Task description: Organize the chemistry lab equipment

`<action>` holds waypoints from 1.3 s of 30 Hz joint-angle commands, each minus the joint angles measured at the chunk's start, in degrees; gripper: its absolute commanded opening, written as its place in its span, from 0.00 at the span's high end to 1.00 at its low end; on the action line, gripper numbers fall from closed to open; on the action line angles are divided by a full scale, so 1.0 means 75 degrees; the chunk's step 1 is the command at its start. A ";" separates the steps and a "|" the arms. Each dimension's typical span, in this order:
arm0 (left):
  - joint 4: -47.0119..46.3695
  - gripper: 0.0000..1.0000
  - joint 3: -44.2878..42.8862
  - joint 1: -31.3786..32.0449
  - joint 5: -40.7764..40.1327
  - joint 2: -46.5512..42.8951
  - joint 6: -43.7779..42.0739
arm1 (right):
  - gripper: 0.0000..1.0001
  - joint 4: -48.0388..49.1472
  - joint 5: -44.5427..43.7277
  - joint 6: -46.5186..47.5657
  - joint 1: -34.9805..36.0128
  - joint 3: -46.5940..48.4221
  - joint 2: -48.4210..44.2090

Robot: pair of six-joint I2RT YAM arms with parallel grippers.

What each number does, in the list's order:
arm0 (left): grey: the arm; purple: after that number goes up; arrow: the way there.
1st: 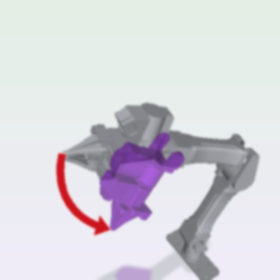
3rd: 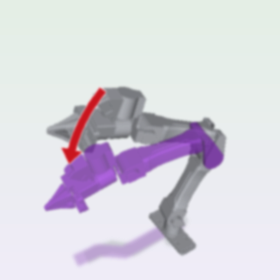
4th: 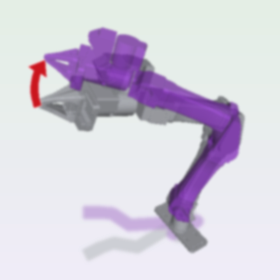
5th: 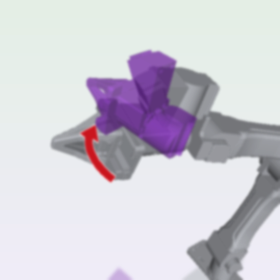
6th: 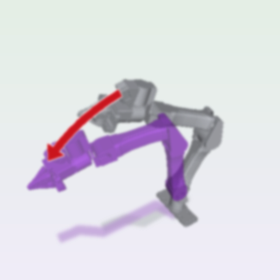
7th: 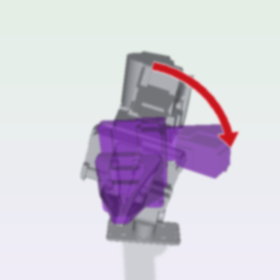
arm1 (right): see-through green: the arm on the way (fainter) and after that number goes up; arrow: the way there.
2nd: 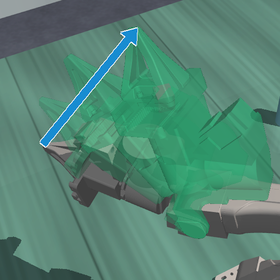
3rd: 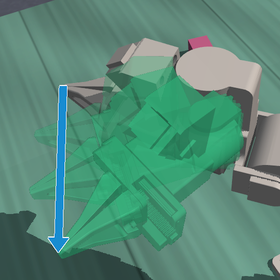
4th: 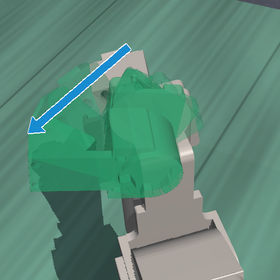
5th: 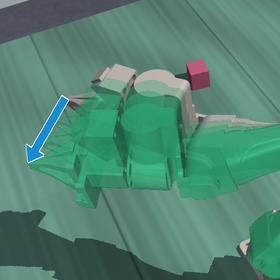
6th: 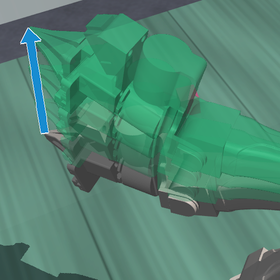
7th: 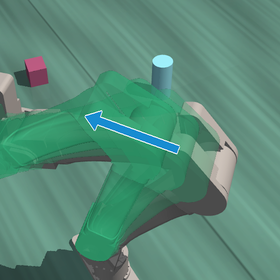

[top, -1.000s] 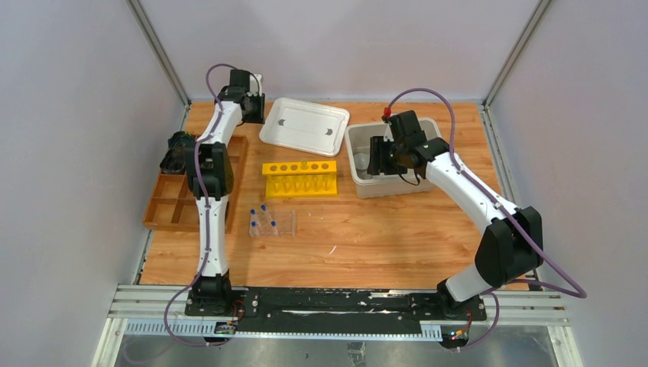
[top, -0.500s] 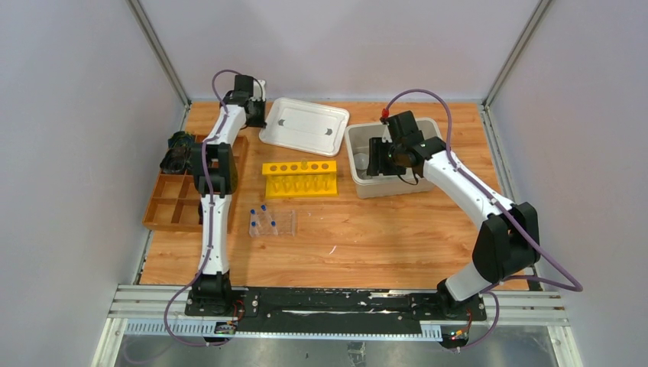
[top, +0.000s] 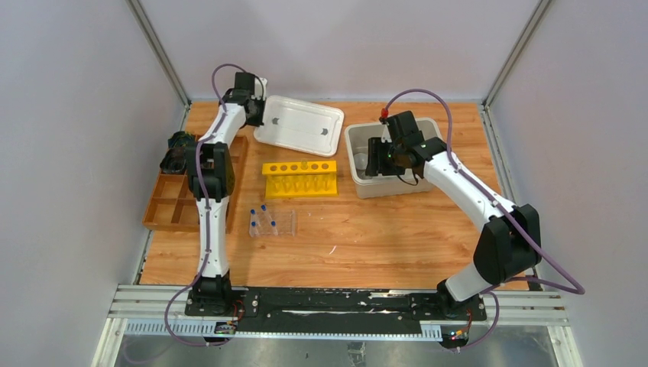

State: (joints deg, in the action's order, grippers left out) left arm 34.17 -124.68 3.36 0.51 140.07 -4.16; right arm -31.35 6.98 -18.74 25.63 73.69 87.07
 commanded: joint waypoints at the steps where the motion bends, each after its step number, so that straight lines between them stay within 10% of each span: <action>1: -0.0628 1.00 0.0105 0.0307 -0.0580 -0.1362 -0.0823 | 0.44 -0.0147 0.0060 -0.0111 0.0108 0.0163 -0.0371; 16: -0.1770 1.00 0.0549 0.1718 -0.1562 -0.3825 -0.4548 | 0.30 -0.0669 0.0232 0.1169 0.0099 0.1759 -0.0369; 29: -0.4687 1.00 0.3568 0.2225 0.1289 -0.7254 -0.6469 | 0.10 -0.0270 0.1949 0.2704 -0.0479 0.3782 -0.0523; 39: -0.5236 1.00 0.4096 0.2817 0.2389 -0.8509 -0.7288 | 0.05 0.1243 0.2880 0.3144 -0.0558 0.2718 -0.1286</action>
State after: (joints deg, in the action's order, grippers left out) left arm 0.80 -95.42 22.85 13.17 79.59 -54.85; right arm -25.80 25.28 1.85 22.06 95.13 78.59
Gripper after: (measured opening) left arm 0.017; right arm 0.945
